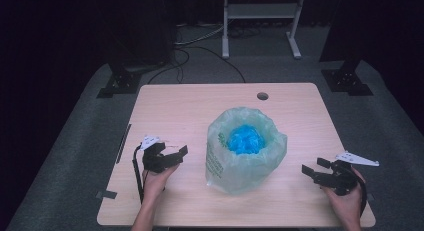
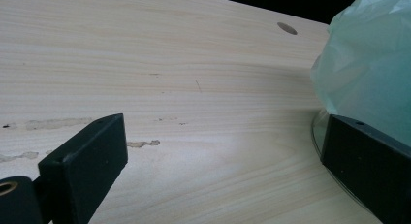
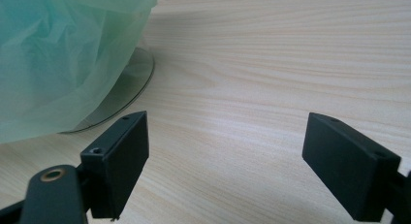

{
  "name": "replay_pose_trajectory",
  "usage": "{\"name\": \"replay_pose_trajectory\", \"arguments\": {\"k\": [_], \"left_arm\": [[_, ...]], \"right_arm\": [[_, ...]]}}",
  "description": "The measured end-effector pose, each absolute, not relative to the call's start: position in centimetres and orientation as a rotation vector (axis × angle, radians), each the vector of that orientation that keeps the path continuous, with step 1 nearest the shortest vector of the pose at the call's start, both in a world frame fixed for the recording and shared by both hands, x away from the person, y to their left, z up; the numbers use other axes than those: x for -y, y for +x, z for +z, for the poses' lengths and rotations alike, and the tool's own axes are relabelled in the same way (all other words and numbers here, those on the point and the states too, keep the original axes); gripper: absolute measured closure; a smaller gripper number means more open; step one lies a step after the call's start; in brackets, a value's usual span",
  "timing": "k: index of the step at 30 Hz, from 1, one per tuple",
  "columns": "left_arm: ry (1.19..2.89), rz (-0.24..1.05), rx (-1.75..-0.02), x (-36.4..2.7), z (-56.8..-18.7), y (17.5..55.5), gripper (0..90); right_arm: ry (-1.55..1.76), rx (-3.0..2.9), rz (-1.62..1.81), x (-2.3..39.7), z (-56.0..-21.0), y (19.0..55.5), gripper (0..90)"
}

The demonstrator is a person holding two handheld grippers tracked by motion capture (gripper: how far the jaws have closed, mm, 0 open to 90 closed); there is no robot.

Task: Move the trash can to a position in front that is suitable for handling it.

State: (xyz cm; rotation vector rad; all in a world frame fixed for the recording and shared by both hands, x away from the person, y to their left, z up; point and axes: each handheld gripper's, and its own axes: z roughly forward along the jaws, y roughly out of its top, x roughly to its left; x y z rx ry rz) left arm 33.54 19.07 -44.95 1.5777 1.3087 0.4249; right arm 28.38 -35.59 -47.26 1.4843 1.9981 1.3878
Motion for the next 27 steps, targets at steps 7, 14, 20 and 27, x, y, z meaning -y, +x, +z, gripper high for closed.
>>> {"name": "replay_pose_trajectory", "arguments": {"k": [7, 14, 20, 27], "left_arm": [[1.597, 0.429, -1.297, -18.8, -44.9, 33.5, 1.8], [1.595, 0.421, -1.289, -18.9, -44.8, 33.4, 1.8], [1.587, 0.412, -1.284, -19.0, -44.7, 33.3, 1.8], [1.594, 0.417, -1.272, -19.0, -44.6, 33.3, 1.8]], "right_arm": [[1.473, -2.022, 1.420, 35.7, -47.4, 28.3, 16.0], [1.407, -2.097, 1.431, 34.6, -47.2, 28.2, 16.1], [1.324, -2.192, 1.431, 32.6, -47.0, 28.1, 16.1], [1.225, -2.281, 1.440, 30.4, -46.8, 27.9, 16.1]]}}
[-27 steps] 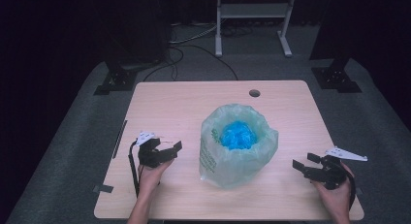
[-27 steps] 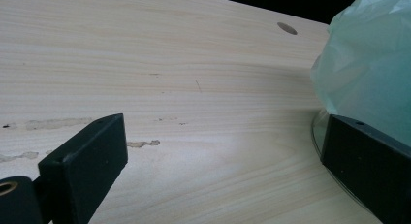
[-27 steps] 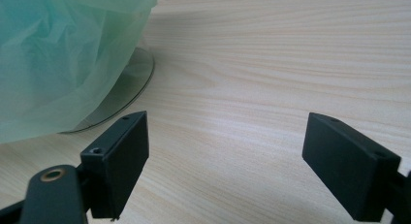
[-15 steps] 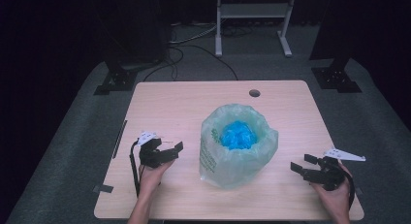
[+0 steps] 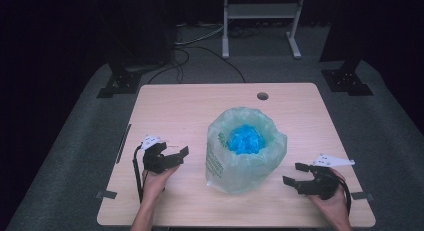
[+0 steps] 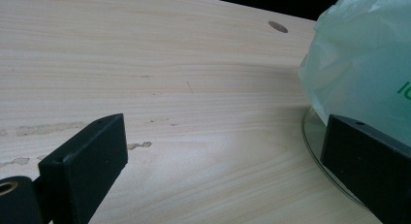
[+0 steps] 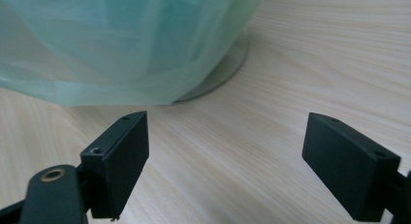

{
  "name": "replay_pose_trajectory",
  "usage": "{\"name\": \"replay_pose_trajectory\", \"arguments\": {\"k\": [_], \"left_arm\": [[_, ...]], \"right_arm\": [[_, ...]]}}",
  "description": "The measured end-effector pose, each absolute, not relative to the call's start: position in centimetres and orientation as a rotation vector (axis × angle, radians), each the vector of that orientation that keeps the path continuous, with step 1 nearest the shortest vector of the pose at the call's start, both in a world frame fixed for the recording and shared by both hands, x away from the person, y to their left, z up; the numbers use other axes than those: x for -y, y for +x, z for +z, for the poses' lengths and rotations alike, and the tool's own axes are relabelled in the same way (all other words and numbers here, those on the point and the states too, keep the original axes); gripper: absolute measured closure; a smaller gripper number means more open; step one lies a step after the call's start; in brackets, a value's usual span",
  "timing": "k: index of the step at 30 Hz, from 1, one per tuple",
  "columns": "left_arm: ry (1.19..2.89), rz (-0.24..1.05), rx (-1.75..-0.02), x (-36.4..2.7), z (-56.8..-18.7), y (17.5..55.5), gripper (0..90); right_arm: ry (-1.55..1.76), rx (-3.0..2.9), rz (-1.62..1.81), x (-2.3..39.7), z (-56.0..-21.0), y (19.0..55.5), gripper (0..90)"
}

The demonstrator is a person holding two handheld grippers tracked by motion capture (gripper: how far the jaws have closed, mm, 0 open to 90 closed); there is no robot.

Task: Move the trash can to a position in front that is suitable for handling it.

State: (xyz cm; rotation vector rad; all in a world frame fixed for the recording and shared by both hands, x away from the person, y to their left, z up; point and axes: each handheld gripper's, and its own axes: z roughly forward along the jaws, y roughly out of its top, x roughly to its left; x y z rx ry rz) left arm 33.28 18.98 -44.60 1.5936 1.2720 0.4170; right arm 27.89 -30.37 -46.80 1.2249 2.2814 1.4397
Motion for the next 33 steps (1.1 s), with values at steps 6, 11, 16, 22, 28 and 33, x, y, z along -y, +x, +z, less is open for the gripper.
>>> {"name": "replay_pose_trajectory", "arguments": {"k": [6, 11, 16, 22, 28, 33], "left_arm": [[1.601, 0.407, -1.266, -18.7, -44.7, 33.4, 1.8], [1.609, 0.407, -1.254, -18.5, -44.6, 33.3, 1.8], [1.611, 0.402, -1.252, -18.5, -44.6, 33.3, 1.8], [1.611, 0.403, -1.255, -18.5, -44.7, 33.3, 1.8], [1.616, 0.401, -1.251, -18.4, -44.7, 33.3, 1.9], [1.612, 0.399, -1.255, -18.5, -44.7, 33.3, 1.9]], "right_arm": [[1.160, -2.331, 1.441, 28.5, -46.8, 27.7, 16.0], [1.106, -2.347, 1.454, 27.3, -46.4, 27.5, 16.0], [1.066, -2.364, 1.459, 26.3, -46.3, 27.4, 16.0], [1.033, -2.368, 1.466, 25.1, -46.2, 27.4, 16.1], [1.019, -2.348, 1.475, 24.6, -46.1, 27.6, 16.1], [0.994, -2.347, 1.456, 23.9, -45.8, 27.7, 16.1]]}}
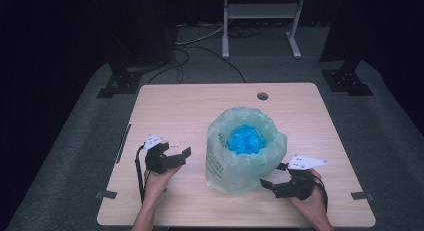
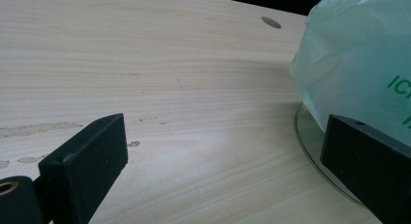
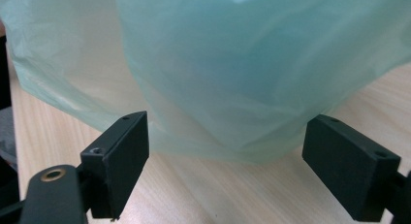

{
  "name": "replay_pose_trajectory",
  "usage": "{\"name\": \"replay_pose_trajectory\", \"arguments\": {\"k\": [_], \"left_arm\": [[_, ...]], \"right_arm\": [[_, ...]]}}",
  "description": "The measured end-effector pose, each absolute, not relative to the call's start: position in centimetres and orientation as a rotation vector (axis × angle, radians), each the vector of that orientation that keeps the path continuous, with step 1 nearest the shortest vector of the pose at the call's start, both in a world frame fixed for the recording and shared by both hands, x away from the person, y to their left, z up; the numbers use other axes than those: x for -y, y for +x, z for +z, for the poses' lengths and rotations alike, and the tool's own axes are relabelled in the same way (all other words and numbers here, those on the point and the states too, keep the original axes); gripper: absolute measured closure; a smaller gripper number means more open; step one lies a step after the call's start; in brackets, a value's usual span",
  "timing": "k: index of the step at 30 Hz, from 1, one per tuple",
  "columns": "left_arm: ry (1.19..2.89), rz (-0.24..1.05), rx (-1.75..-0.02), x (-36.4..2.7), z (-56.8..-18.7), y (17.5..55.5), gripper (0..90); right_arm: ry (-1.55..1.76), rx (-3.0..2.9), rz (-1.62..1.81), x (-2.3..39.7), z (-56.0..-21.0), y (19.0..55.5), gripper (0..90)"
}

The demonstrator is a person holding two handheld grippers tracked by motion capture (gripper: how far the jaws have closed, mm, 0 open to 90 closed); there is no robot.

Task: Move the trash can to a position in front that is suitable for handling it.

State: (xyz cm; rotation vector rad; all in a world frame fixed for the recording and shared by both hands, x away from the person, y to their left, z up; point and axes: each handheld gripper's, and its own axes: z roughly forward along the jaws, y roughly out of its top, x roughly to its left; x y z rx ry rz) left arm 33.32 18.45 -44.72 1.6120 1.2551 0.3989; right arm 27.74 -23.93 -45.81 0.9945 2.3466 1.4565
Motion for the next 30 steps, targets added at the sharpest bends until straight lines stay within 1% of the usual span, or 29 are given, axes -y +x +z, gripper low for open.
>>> {"name": "replay_pose_trajectory", "arguments": {"k": [8, 30], "left_arm": [[1.608, 0.397, -1.261, -18.6, -44.7, 33.4, 1.9], [1.590, 0.385, -1.275, -18.8, -44.7, 33.4, 1.9]], "right_arm": [[0.990, -2.348, 1.439, 23.0, -46.0, 28.4, 16.1], [1.022, -2.297, 1.443, 22.4, -45.8, 30.3, 16.2]]}}
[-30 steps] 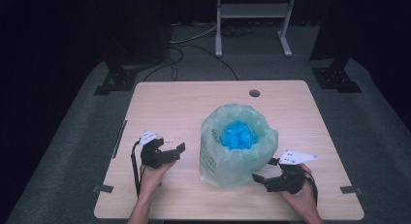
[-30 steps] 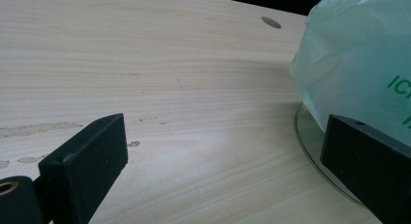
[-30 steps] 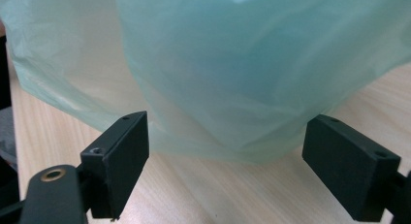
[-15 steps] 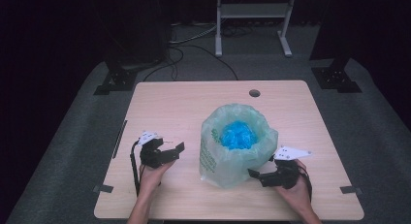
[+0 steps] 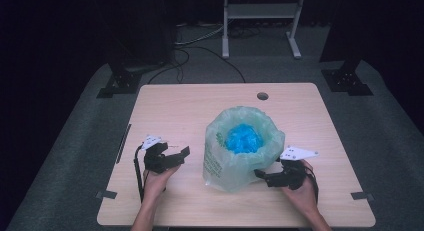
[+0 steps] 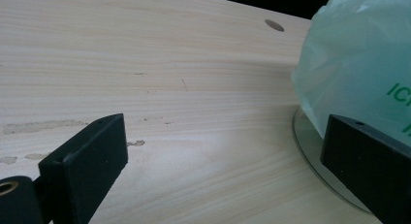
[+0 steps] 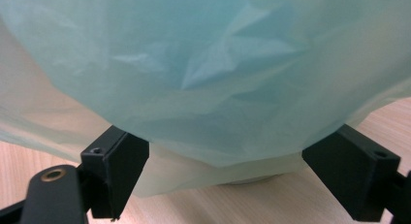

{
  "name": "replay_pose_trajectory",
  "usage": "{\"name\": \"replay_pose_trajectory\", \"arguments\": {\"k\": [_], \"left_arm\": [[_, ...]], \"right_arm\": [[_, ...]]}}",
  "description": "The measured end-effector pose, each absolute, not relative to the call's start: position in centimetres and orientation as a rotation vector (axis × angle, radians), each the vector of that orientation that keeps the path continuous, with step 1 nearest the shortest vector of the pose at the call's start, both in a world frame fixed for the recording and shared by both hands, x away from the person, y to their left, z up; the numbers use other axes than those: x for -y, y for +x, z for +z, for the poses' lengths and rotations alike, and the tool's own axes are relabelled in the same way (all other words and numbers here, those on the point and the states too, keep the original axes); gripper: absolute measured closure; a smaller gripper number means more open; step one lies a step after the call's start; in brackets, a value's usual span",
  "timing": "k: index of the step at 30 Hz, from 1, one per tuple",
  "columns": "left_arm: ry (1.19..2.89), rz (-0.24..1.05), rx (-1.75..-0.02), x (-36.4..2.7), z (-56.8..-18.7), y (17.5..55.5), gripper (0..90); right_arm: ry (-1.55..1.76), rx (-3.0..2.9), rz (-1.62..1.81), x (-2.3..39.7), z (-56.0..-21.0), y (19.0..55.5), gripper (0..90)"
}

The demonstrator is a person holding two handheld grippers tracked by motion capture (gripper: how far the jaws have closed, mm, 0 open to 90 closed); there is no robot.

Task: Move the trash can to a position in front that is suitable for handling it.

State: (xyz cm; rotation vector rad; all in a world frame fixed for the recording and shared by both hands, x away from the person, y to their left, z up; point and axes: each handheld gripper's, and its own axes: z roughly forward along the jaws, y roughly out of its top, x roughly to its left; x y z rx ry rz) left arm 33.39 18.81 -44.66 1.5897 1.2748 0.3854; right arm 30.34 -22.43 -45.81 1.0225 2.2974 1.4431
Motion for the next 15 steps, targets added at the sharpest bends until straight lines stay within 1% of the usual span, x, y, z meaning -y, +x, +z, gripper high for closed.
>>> {"name": "replay_pose_trajectory", "arguments": {"k": [15], "left_arm": [[1.583, 0.396, -1.279, -19.2, -44.5, 33.4, 1.9]], "right_arm": [[0.987, -2.330, 1.425, 20.4, -45.5, 32.7, 16.2]]}}
